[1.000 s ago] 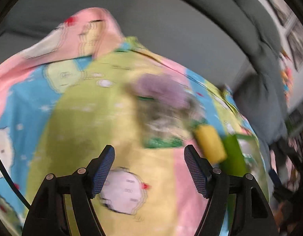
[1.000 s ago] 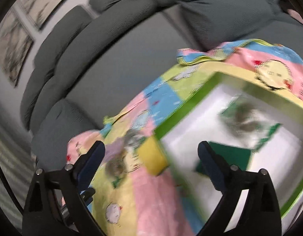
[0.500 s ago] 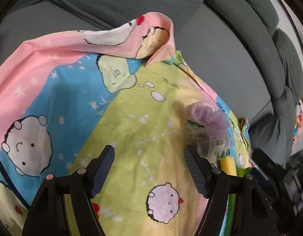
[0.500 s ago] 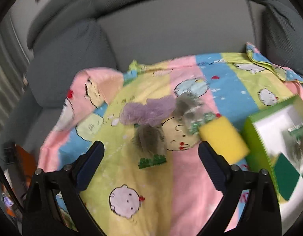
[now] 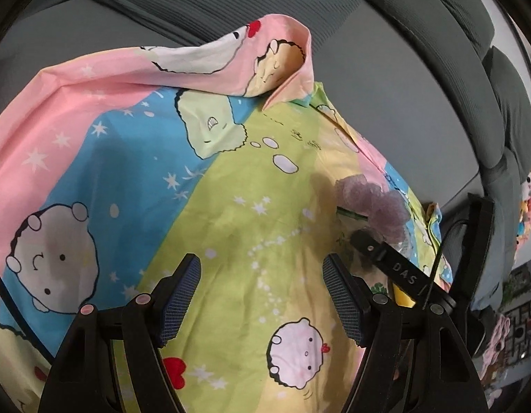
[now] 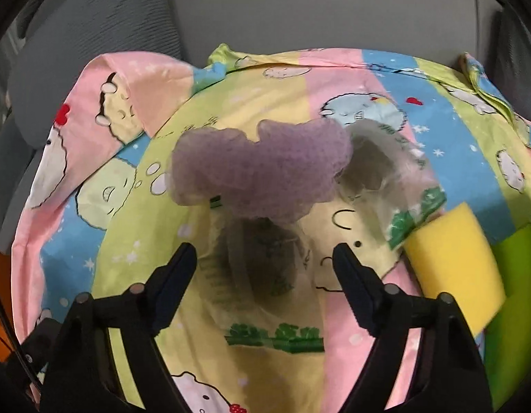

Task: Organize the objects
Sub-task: 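Move the right gripper back and lower it around another green-print bag, then close the right gripper on the clear green-print plastic bag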

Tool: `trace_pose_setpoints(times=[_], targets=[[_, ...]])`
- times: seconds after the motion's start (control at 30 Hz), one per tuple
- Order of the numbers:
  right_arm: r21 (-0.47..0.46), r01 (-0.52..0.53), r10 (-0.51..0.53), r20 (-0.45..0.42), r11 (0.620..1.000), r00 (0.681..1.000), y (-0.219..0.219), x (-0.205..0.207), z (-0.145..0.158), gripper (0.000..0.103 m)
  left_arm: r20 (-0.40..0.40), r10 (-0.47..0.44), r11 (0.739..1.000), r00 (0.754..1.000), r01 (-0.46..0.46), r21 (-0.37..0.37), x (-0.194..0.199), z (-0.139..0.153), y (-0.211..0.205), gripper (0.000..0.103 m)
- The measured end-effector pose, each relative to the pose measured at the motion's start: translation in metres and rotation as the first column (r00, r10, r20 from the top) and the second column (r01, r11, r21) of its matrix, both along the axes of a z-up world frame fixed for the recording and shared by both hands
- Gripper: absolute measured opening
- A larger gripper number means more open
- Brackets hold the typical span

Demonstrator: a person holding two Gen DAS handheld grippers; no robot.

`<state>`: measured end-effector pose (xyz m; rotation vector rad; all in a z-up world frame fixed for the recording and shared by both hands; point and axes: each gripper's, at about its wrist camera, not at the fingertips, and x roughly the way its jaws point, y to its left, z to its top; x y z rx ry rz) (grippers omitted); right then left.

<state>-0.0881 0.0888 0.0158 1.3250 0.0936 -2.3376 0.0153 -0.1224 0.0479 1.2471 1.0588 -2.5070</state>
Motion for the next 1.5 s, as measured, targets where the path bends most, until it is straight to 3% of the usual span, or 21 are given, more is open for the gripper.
trace_pose_setpoints(times=[0.13,0.3,0.47,0.63,0.83,0.97,1.2,1.27,1.33,1.4,1.5], targets=[[0.005,-0.020,0.020,0.022,1.000,1.000,-0.004,0.002,-0.008,0.067,0.008,-0.017,1.000,1.000,0.017,-0.021,-0.001,0.001,0.006,0.073],[0.053,-0.064,0.065,-0.010,0.997,0.998,-0.009,0.016,-0.006,0.063,0.009,-0.013,1.000,1.000,0.013,-0.018,0.000,0.001,0.006,0.073],[0.005,-0.072,0.071,0.107,0.997,0.992,0.007,0.040,0.001,0.063,0.020,-0.014,1.000,1.000,0.014,-0.013,0.000,-0.001,0.005,0.073],[-0.014,-0.070,0.071,0.171,0.997,0.983,0.019,0.059,0.005,0.066,0.015,-0.041,0.999,0.999,0.041,-0.014,-0.002,0.001,0.012,0.073],[-0.116,0.011,0.021,0.268,0.993,0.963,0.048,0.073,-0.003,0.069,0.035,-0.078,0.997,0.996,0.078,-0.024,-0.008,-0.002,0.024,0.073],[-0.198,0.034,0.009,0.214,0.980,0.977,0.067,0.072,0.018,0.077,0.044,-0.120,0.992,0.992,0.122,-0.025,-0.012,-0.003,0.035,0.073],[-0.341,0.098,-0.028,0.205,0.935,0.978,0.096,0.063,0.033,0.078,0.057,-0.187,0.981,0.981,0.189,-0.035,-0.015,-0.003,0.057,0.073],[-0.354,0.113,-0.045,0.195,0.928,0.980,0.100,0.062,0.035,0.073,0.052,-0.218,0.975,0.975,0.219,-0.022,-0.016,-0.003,0.064,0.073],[-0.354,0.100,-0.035,0.185,0.930,0.982,0.103,0.058,0.038,0.059,0.053,-0.257,0.966,0.965,0.258,-0.002,-0.018,-0.004,0.072,0.073],[-0.354,0.079,-0.013,0.184,0.932,0.983,0.099,0.054,0.038,0.053,0.060,-0.288,0.958,0.956,0.288,0.019,-0.020,-0.007,0.080,0.073],[-0.354,0.060,0.017,0.209,0.933,0.978,0.094,0.048,0.032,0.054,0.072,-0.299,0.954,0.952,0.298,0.023,-0.021,-0.010,0.085,0.073]])
